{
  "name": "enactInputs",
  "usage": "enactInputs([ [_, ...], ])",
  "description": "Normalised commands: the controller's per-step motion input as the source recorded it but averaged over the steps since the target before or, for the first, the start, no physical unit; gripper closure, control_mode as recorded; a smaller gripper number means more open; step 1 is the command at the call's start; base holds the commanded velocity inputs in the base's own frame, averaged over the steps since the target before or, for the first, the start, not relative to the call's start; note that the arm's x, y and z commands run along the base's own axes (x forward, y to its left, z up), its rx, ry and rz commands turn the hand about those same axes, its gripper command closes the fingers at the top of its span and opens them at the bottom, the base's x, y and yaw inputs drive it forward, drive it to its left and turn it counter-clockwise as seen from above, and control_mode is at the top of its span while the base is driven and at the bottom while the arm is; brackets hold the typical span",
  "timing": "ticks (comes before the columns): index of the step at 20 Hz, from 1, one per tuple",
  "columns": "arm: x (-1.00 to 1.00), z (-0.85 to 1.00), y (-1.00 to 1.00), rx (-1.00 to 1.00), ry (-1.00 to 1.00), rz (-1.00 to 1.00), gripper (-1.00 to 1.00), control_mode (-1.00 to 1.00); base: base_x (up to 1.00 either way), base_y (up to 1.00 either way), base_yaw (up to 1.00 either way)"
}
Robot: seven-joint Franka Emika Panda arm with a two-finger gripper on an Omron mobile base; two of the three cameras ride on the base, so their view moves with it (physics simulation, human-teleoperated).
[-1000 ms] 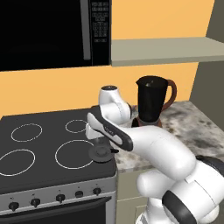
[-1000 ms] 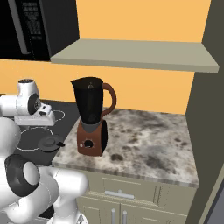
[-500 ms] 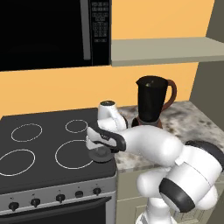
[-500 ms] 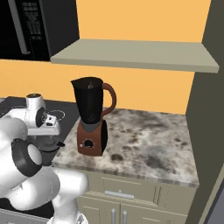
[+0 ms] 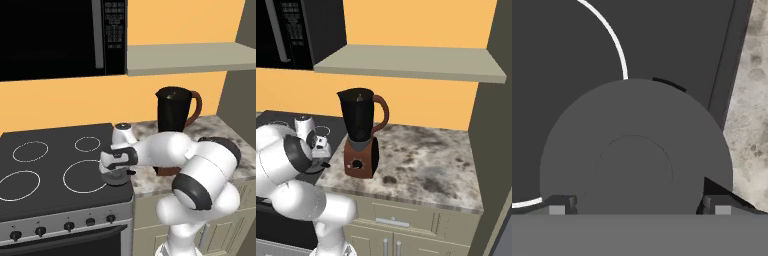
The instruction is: Open the blender lid, put the banana in the blender, close the lid, and start the blender.
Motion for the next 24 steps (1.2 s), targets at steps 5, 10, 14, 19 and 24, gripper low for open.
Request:
enactInputs([
  [5,0.1,-0.35,0.02,0.0,-0.01,0.02,-1.0,-1.0,0.0,0.0,0.0],
  [10,0.0,-0.29,0.09,0.0,-0.02,0.03,-1.0,-1.0,0.0,0.0,0.0],
  [14,0.0,-0.4,0.22,0.0,-0.03,0.04,1.0,-1.0,0.0,0.0,0.0],
  [19,-0.08,-0.64,0.13,0.0,-0.03,0.05,1.0,-1.0,0.0,0.0,0.0],
  [24,-0.03,-0.54,0.0,0.02,0.0,0.06,1.0,-1.0,0.0,0.0,0.0],
])
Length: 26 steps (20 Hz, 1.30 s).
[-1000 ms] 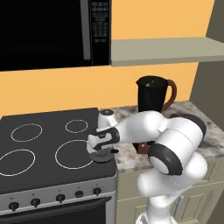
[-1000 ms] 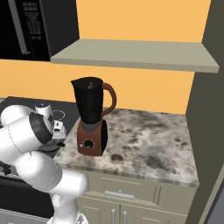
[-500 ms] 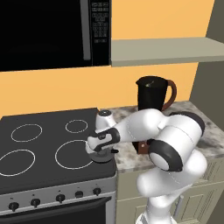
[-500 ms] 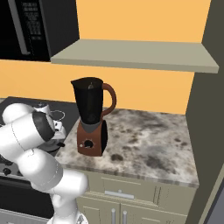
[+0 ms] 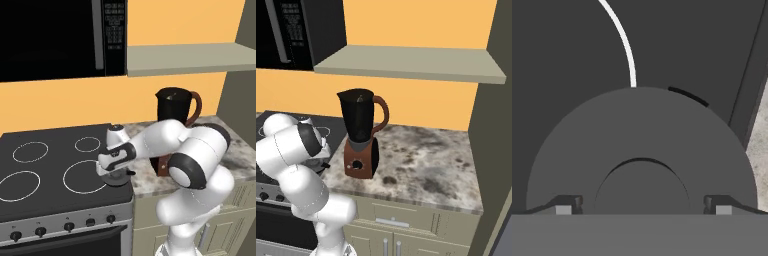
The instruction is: Open the blender lid, put the banana in the blender, close the lid, and start the blender.
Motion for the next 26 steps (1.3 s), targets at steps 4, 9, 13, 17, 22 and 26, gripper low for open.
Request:
enactInputs([
  [4,-0.14,-0.45,0.0,0.04,-0.01,0.05,1.0,-1.0,0.0,0.0,0.0],
  [9,-0.28,-0.39,-0.07,0.09,-0.04,0.03,1.0,-1.0,0.0,0.0,0.0],
  [13,-0.35,-0.4,-0.11,0.1,-0.1,0.04,1.0,-1.0,0.0,0.0,0.0],
  [17,-0.39,-0.65,-0.02,0.04,-0.14,0.02,1.0,-1.0,0.0,0.0,0.0],
  [22,-0.2,-0.65,0.0,0.0,-0.08,0.01,1.0,-1.0,0.0,0.0,0.0],
  [26,-0.01,-0.17,0.0,0.0,0.0,0.0,1.0,-1.0,0.0,0.0,0.0],
])
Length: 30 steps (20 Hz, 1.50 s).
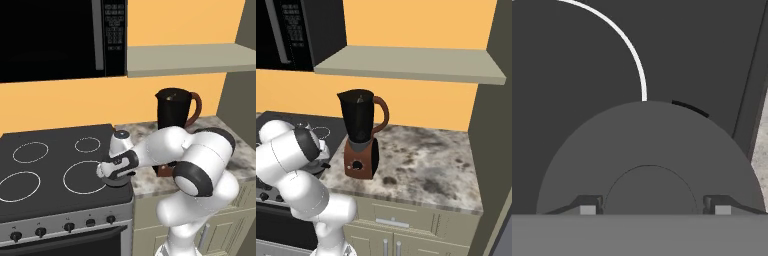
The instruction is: Open the blender lid, put the banana in the blender, close the lid, and start the blender.
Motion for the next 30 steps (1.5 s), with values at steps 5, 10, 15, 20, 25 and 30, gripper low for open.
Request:
enactInputs([
  [5,-0.15,-0.11,0.0,0.0,-0.04,0.0,1.0,-1.0,0.0,0.0,0.0],
  [10,-0.24,0.0,0.0,0.0,-0.07,0.0,1.0,-1.0,0.0,0.0,0.0],
  [15,-0.02,0.44,-0.09,0.0,-0.04,0.0,1.0,-1.0,0.0,0.0,0.0],
  [20,0.0,0.99,-0.23,0.0,0.0,0.0,1.0,-1.0,0.0,0.0,0.0],
  [25,-0.03,1.0,-0.2,0.0,-0.01,0.0,1.0,-1.0,0.0,0.0,0.0],
  [30,-0.23,1.0,-0.1,0.0,-0.08,0.0,1.0,-1.0,0.0,0.0,0.0],
])
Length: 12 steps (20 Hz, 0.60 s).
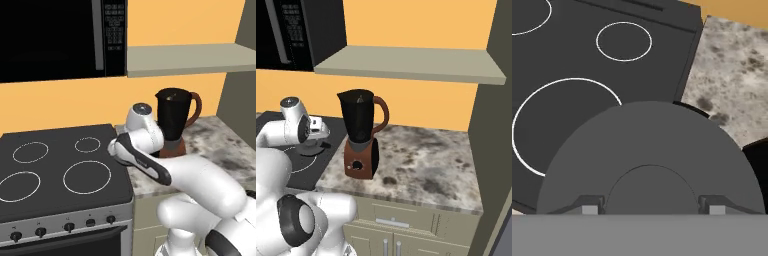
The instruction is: Open the blender lid, put the banana in the blender, close the lid, and start the blender.
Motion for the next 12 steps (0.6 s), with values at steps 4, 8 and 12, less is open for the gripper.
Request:
enactInputs([
  [4,-0.22,1.0,-0.07,-0.03,-0.14,0.0,1.0,-1.0,0.0,0.0,0.0],
  [8,-0.19,1.0,-0.11,-0.03,-0.12,0.0,1.0,-1.0,0.0,0.0,0.0],
  [12,-0.2,1.0,-0.19,-0.03,-0.09,0.0,1.0,-1.0,0.0,0.0,0.0],
])
